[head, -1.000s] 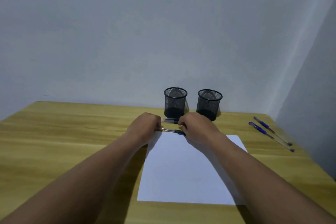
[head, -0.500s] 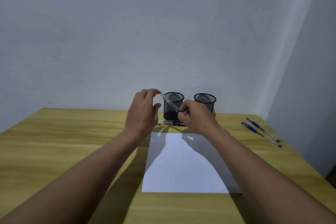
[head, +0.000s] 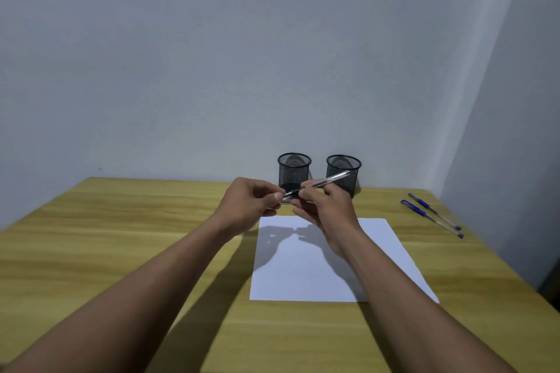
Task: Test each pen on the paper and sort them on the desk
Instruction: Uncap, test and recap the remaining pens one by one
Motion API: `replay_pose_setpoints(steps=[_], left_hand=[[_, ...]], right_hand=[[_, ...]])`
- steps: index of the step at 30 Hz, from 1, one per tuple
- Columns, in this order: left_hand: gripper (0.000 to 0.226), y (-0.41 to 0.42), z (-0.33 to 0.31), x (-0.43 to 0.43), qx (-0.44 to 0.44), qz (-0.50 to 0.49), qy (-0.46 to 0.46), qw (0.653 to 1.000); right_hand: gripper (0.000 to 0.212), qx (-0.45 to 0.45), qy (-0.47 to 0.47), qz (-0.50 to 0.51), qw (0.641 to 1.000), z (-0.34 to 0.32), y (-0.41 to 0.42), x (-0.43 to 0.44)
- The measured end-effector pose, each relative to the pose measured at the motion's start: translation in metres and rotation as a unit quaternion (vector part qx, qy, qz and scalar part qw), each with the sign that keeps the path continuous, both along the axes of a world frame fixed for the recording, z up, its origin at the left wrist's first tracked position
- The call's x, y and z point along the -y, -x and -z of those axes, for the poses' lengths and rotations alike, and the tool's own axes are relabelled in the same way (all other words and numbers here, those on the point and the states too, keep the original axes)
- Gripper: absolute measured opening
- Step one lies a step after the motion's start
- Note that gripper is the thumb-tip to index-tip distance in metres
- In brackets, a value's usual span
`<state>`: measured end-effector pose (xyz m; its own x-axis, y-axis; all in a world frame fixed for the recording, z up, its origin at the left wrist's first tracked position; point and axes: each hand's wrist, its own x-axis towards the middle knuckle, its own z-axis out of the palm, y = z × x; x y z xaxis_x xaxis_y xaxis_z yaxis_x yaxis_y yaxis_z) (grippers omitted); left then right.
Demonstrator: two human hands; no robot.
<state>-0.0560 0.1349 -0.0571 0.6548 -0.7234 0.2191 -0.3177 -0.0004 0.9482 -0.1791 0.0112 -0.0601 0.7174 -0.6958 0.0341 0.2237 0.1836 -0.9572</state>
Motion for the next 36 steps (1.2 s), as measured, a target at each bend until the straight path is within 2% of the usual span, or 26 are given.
replay_pose_setpoints(steps=[4, 7, 11, 19, 23, 29, 36], left_hand=[[0.016, -0.004, -0.004, -0.006, 0.023, 0.001, 0.002, 1.0], [0.015, -0.007, -0.003, -0.009, 0.025, -0.008, 0.018, 1.0], [0.015, -0.012, 0.0, -0.013, -0.011, -0.014, 0.033, 0.999], [0.011, -0.029, 0.002, -0.022, -0.016, -0.027, -0.027, 0.999], [0.01, -0.032, 0.002, -0.023, 0.008, -0.044, -0.027, 0.999], [0.01, -0.037, 0.004, -0.021, -0.034, -0.051, -0.02, 0.998], [0.009, -0.044, 0.01, -0.018, -0.039, -0.041, -0.019, 0.998]], right_hand=[[0.009, 0.02, 0.0, -0.04, 0.999, 0.003, -0.001, -0.006], [0.001, 0.027, 0.012, -0.043, 0.999, 0.002, -0.005, -0.008], [0.006, 0.014, 0.017, -0.054, 0.998, 0.004, -0.012, -0.006], [0.002, 0.002, 0.045, -0.081, 0.996, 0.008, -0.026, -0.005], [0.002, 0.008, 0.047, -0.074, 0.996, 0.01, -0.034, -0.005], [0.009, 0.018, 0.025, -0.064, 0.997, 0.017, -0.045, -0.004], [0.011, 0.006, 0.068, -0.088, 0.994, 0.02, -0.047, 0.0]])
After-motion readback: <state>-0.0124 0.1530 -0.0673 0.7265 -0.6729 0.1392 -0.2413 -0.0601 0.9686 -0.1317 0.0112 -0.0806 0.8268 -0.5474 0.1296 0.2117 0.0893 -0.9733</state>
